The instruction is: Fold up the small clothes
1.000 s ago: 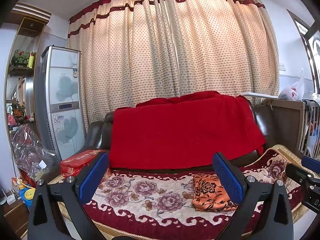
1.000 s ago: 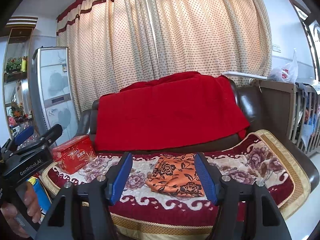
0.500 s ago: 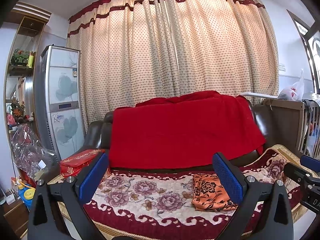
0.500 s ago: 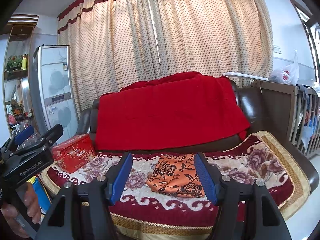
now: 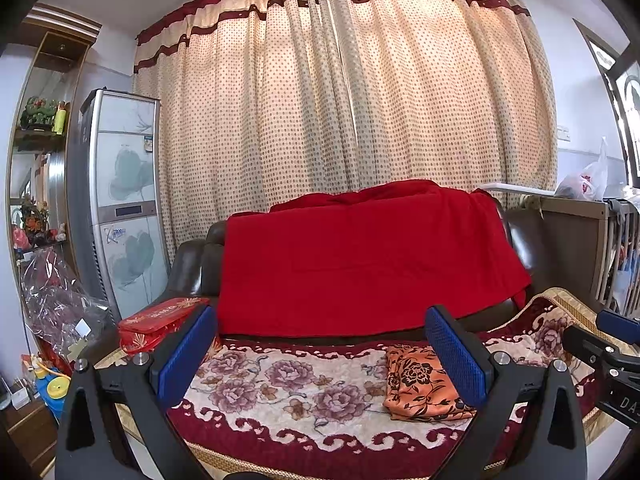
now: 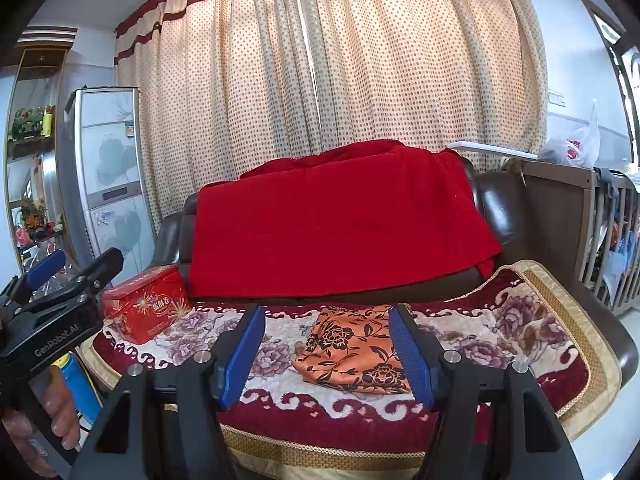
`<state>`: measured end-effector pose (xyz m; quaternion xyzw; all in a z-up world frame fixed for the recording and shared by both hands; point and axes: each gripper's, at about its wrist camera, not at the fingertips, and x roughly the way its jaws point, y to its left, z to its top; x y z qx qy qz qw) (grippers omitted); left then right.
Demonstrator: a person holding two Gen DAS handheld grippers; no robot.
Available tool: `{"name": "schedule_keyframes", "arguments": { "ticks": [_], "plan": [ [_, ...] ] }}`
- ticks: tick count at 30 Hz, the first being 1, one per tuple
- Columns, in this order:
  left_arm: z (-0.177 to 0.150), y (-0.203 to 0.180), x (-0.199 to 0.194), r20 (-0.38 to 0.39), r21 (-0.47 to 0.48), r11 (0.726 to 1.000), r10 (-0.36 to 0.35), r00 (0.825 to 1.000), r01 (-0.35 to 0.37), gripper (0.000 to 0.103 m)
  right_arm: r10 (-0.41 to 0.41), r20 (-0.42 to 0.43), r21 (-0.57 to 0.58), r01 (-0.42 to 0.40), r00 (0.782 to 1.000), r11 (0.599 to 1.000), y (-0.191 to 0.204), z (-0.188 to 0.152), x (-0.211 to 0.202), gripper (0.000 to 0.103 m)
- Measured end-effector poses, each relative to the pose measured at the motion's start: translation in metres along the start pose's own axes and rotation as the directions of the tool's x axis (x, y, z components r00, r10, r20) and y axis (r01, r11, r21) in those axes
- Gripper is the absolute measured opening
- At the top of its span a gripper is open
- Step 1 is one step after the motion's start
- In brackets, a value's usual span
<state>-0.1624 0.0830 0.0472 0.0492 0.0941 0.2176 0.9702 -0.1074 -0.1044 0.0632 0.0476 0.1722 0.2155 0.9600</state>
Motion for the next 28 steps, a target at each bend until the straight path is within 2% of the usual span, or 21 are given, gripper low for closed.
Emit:
{"name": "schedule_keyframes", "arguments": {
  "ticks": [17,28],
  "plan": [
    [-0.012,-0.004,0.020,-0.052,0.011,1.000,-0.008,0.999,0.009,0.103,-0.003,-0.043,0.009,0.003,0.999,1.000,-0.002,-0.006,0.023,0.068],
    [-0.019,-0.013,0.071,-0.119,-0.007,1.000,-0.029,0.992,0.028,0.103,-0.009,-0.093,0.014,0.010,0.996,1.000,-0.008,-0.001,0.075,0.068]
  ]
}}
